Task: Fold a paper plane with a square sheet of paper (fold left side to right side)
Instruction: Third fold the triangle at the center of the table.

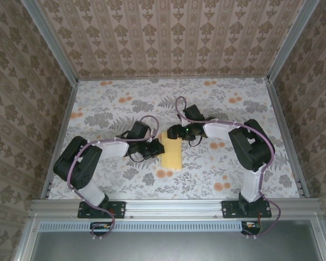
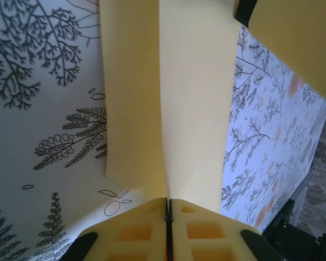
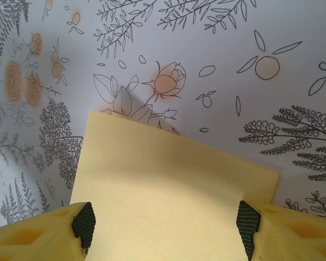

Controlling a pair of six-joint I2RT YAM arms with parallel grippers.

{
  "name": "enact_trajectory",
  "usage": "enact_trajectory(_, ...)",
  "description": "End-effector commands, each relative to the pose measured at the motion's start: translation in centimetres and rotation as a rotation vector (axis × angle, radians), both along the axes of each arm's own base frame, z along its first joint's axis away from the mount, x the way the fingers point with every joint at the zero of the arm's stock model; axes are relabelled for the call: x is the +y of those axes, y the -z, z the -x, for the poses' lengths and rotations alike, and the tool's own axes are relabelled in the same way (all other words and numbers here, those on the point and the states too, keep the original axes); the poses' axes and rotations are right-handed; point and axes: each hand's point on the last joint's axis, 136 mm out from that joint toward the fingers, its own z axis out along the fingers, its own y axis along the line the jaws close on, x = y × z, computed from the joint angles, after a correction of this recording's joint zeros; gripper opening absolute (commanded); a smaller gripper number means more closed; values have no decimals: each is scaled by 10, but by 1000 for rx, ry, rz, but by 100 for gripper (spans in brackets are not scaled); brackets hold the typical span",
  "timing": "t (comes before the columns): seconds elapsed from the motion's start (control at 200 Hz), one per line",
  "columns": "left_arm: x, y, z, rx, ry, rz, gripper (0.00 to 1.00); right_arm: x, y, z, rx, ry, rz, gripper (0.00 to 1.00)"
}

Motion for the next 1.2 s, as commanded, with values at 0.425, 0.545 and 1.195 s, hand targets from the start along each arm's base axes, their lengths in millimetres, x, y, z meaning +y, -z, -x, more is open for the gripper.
enact_trajectory(0.425,-2,0,3,85,-87,-2,2,-31,-62,28,-287,-37,92,80)
enact_trajectory(0.545,-2,0,5,99,-90,-1,2,-35,-72,59,-375,-88,157,81)
enact_trajectory(1.195,-1,-1,6,115,-102,-3,2,32,-38,183,-646,-513,440,83)
